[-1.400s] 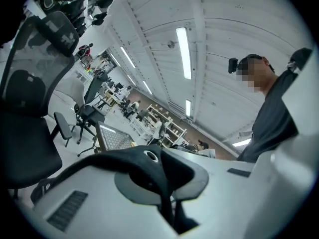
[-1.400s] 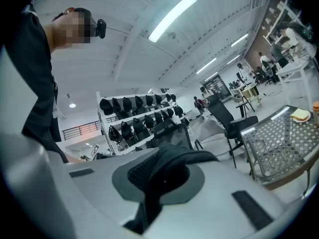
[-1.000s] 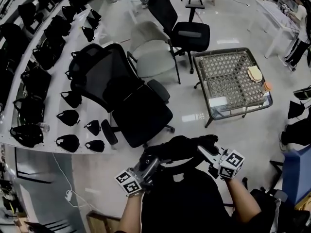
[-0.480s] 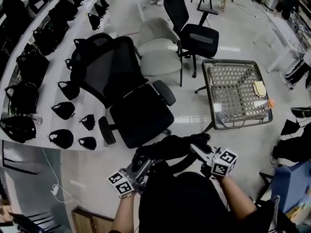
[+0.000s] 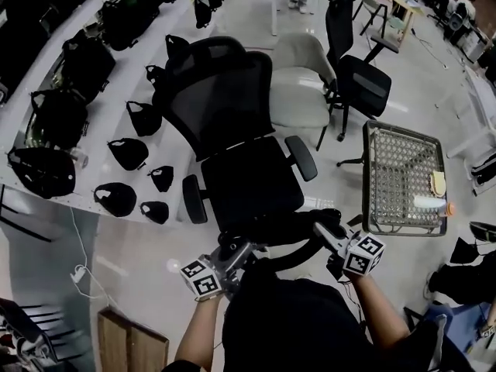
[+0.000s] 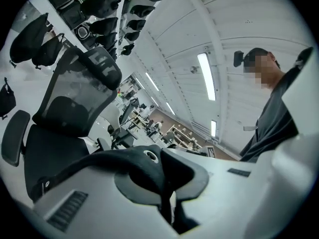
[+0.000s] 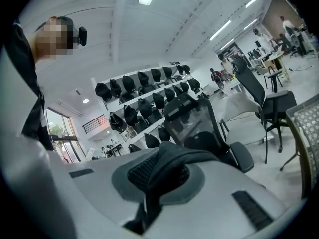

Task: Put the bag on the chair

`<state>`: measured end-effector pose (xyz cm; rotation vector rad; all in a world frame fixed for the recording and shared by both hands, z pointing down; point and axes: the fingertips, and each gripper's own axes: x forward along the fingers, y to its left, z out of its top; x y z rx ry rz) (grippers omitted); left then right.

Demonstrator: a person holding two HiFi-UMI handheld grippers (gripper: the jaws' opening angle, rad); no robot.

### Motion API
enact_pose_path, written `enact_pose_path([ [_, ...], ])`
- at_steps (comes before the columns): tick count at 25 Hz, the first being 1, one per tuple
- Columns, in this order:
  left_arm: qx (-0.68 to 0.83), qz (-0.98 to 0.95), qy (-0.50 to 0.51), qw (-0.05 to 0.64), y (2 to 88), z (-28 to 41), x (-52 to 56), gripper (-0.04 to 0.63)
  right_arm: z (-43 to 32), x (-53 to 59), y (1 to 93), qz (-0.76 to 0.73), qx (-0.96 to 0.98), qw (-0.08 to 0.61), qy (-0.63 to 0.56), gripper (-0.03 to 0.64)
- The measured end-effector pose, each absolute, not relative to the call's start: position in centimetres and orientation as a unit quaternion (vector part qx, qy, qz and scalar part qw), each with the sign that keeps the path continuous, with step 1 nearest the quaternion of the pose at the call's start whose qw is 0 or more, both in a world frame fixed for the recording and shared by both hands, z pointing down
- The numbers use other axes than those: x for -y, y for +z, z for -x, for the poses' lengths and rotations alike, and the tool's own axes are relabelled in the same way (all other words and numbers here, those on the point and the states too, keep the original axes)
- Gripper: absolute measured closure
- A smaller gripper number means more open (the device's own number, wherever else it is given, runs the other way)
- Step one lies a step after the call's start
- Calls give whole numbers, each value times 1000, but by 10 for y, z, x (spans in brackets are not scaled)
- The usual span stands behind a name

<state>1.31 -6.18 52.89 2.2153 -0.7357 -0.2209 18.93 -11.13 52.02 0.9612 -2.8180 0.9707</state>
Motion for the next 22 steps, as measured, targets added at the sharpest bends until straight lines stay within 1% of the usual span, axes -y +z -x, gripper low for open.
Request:
enact_pose_path([
  [13,318,-856,-102,396,540,71,134,571,-104,182,538,-296,900,46,318,606],
  [16,318,-853,-104,400,545,82,148,571,-94,198,542,-297,899,54,318,606],
  [22,314,-850,-103,410,558,98,185,571,-80,240,555,-312,885,48,343,606],
])
